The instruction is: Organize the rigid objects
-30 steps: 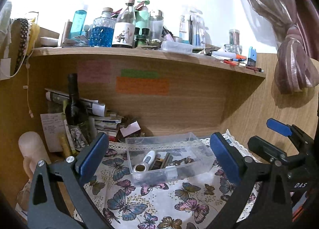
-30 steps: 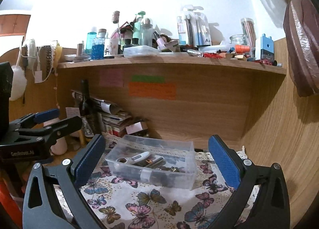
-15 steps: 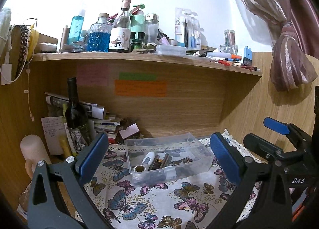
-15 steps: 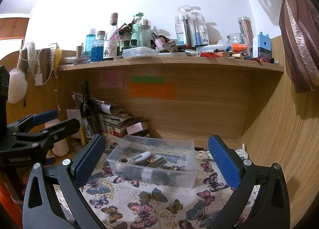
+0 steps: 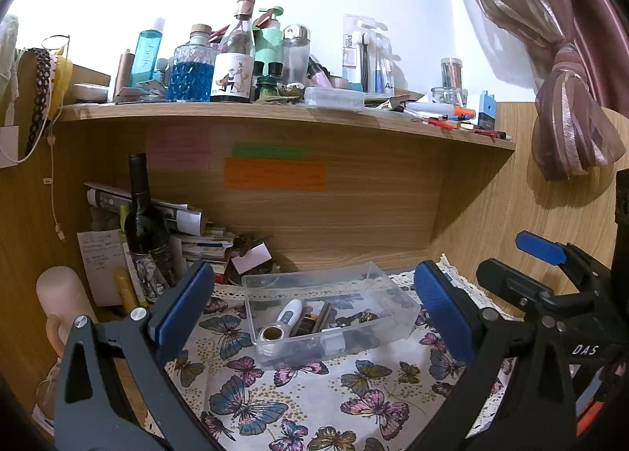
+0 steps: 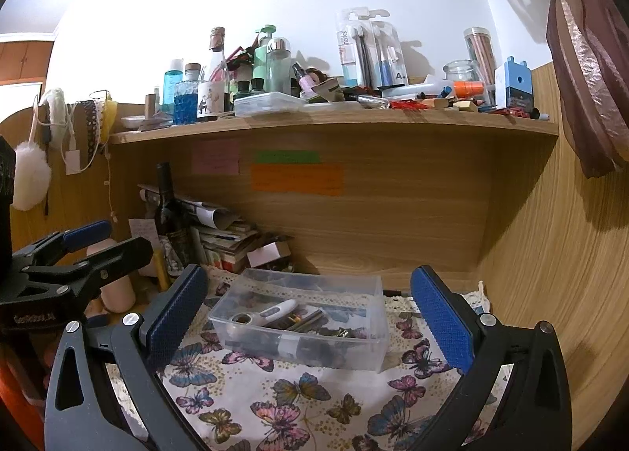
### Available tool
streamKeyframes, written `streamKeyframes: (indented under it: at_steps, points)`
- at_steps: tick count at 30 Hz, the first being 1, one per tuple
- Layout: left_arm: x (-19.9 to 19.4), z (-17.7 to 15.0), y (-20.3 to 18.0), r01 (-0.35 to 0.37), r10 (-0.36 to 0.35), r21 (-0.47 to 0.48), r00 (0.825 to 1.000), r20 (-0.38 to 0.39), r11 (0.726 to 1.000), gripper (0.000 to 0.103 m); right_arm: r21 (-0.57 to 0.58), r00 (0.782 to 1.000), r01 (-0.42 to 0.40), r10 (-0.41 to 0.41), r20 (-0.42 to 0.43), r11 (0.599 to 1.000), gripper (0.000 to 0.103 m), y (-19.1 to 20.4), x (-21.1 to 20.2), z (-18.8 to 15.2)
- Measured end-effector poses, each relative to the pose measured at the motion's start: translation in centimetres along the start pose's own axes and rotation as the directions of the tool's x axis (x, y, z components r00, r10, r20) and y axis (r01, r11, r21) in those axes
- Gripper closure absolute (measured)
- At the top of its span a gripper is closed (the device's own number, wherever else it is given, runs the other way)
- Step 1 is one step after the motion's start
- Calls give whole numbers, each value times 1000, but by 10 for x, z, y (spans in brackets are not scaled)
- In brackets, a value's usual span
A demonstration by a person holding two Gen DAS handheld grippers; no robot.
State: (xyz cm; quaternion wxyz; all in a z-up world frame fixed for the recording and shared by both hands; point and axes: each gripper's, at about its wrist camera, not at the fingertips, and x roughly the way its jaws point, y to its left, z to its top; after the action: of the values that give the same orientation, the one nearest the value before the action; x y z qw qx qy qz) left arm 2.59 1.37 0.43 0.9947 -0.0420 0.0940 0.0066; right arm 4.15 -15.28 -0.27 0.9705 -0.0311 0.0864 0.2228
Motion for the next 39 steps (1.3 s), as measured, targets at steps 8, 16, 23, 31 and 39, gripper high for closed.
streamKeyframes:
  at_steps: [8, 16, 23, 31, 39]
  points:
    - [-1, 1, 0, -6, 6, 9, 1000, 6, 1000, 0, -1, 1000, -9, 9, 4, 1000, 0, 0, 2, 2]
    - [-2, 1, 0, -7, 7, 13, 1000, 10, 1000, 0, 0, 1000, -10, 10, 4, 1000, 0, 1, 2, 3]
    - [-3, 2, 1, -6, 5, 17, 1000, 16, 1000, 0, -4, 1000, -13, 13, 8, 1000, 0, 3, 3, 3]
    - [-4, 2, 0, -3, 3, 26, 1000, 16, 1000, 0, -5, 1000, -10, 10, 8, 1000, 0, 3, 3, 4]
    - [-3, 2, 1, 7, -8, 33, 1000, 18, 999, 0, 2, 1000, -17, 17, 14, 1000, 0, -1, 4, 5]
